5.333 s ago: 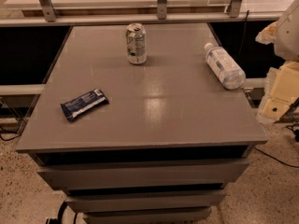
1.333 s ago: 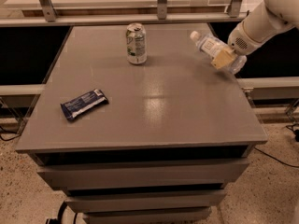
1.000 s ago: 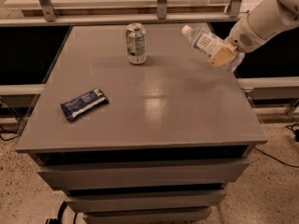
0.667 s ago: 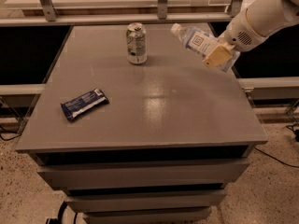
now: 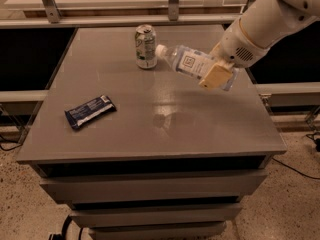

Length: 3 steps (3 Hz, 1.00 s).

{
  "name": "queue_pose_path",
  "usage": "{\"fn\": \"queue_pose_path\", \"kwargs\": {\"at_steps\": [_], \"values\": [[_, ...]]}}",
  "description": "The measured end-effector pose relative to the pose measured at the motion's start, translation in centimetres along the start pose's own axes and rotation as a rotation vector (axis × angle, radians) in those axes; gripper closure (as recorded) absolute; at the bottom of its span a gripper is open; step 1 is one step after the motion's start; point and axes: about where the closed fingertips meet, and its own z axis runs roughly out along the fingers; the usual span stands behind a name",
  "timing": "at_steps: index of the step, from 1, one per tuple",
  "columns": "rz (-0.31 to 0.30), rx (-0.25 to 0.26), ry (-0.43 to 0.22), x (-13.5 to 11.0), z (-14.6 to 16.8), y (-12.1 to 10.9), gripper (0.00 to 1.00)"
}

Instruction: Move blue plastic bottle near rxbar blueberry

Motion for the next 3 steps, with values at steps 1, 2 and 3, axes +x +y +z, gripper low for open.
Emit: {"fn": "queue_pose_path", "kwargs": {"at_steps": [1, 2, 3], "values": [[-0.09, -0.052, 0.049, -1.4, 1.9, 3.7, 1.0], [-0.158, -0.116, 0.08, -2.6, 4.4, 6.7, 1.0], [-0.213, -0.163, 0.086, -4.2, 6.0, 8.9, 1.0]]}}
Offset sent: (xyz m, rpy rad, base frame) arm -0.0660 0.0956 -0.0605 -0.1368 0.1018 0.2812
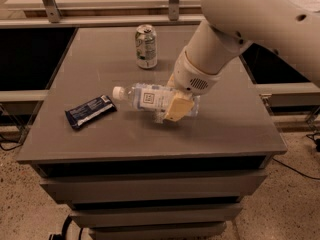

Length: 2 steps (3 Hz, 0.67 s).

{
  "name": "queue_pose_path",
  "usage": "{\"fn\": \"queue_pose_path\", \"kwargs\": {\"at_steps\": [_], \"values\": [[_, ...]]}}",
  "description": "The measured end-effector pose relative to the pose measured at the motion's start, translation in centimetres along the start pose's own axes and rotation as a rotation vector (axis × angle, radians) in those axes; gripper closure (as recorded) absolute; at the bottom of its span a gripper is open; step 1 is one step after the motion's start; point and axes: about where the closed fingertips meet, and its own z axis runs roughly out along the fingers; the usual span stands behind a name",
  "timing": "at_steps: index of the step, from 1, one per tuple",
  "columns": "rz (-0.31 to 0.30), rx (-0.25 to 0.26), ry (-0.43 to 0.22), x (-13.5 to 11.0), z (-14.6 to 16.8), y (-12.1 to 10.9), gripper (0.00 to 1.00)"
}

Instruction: Move blue plastic bottle near rxbar blueberry

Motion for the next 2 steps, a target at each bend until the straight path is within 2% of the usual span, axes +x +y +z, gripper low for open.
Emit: {"fn": "queue_pose_path", "kwargs": {"at_steps": [1, 2], "values": [[-0.033, -0.026, 0.007, -1.9, 1.4, 0.6, 0.82], [-0.056, -0.039, 0.014, -3.6, 2.3, 0.8, 0.58]]}}
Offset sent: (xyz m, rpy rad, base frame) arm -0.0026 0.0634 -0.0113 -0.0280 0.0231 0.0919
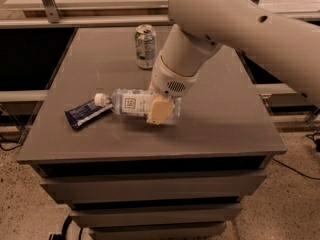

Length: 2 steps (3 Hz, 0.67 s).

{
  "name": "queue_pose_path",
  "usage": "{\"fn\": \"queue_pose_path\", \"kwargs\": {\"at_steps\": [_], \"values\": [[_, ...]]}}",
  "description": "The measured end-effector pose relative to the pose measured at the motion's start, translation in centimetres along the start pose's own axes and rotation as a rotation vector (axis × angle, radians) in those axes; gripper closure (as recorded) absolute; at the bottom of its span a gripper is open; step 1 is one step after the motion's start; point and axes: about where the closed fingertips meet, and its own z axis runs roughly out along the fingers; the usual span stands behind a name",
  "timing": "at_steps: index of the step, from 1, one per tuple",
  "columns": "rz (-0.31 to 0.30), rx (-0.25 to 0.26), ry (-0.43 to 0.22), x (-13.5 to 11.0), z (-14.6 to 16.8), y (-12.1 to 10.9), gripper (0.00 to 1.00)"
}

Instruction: Move blue plastic bottle near rxbar blueberry

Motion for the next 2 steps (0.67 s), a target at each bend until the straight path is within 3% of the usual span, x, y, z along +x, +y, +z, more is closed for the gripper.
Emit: {"fn": "queue_pose_path", "kwargs": {"at_steps": [2], "values": [[-0.003, -0.027, 0.008, -1.03, 1.68, 0.03, 0.12]]}}
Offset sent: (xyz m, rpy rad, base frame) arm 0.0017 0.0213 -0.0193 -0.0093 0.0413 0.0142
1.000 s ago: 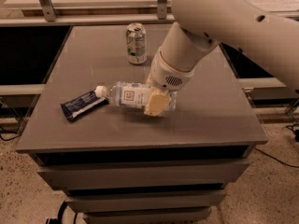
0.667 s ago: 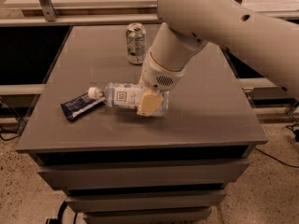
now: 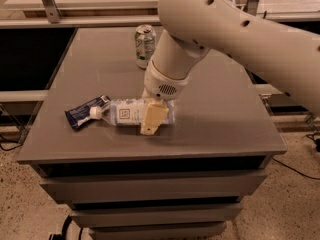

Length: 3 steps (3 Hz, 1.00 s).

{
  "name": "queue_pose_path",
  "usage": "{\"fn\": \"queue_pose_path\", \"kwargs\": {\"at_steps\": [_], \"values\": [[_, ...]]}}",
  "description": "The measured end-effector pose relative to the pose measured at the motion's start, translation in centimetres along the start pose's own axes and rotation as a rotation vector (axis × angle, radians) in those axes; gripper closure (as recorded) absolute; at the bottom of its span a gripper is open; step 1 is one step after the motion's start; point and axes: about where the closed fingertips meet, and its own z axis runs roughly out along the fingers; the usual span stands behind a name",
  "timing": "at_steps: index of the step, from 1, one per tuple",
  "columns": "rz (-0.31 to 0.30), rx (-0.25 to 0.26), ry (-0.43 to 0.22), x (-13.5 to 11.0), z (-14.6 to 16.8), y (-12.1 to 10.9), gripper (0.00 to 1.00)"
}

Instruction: Move blue plastic bottle near rxbar blueberry

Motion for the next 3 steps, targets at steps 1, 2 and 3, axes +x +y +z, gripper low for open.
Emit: {"fn": "queue_pose_path", "kwargs": {"at_steps": [1, 2, 3], "values": [[0.002, -0.006, -0.008, -0.2, 0.1, -0.2, 0.0], [0.002, 0.017, -0.014, -0.2, -1.2, -1.0, 0.0], [0.002, 0.017, -0.015, -0.2, -1.2, -1.0, 0.0]]}}
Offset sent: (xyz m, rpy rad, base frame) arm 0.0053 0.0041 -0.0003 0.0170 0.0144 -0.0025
